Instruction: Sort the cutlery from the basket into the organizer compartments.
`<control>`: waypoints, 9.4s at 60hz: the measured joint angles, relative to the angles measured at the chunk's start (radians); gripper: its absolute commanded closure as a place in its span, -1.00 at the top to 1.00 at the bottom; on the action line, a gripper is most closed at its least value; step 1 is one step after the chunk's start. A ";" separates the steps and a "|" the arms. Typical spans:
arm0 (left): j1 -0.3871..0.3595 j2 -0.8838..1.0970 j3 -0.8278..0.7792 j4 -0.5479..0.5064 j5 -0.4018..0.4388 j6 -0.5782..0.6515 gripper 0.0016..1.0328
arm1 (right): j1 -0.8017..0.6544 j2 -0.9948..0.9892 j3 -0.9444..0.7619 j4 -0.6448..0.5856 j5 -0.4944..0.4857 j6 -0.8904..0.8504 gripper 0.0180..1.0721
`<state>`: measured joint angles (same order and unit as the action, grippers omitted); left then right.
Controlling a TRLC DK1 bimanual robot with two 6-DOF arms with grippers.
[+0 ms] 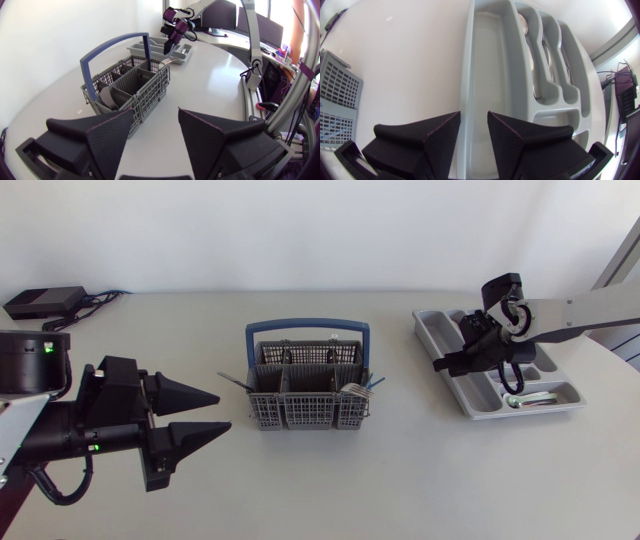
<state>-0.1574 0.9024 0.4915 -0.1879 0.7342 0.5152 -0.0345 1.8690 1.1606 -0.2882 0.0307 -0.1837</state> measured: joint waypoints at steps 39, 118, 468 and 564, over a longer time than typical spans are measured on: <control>0.011 -0.037 -0.042 0.003 0.001 0.000 0.22 | 0.086 -0.053 -0.113 -0.213 0.075 0.077 -0.43; -0.100 0.192 -0.008 0.306 -0.225 -0.092 0.07 | 0.315 -0.532 -0.179 -0.256 -0.008 0.072 0.47; -0.056 0.231 0.127 0.282 -0.046 0.187 -0.94 | 0.510 -0.628 -0.386 -0.125 0.026 -0.065 0.66; -0.008 0.146 0.315 -0.182 0.475 -0.026 -0.94 | 0.839 -0.588 -0.198 -0.085 -0.402 -0.184 0.61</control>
<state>-0.1658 1.0481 0.8066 -0.3698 1.2087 0.4896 0.8047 1.2812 0.9630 -0.3733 -0.3714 -0.3676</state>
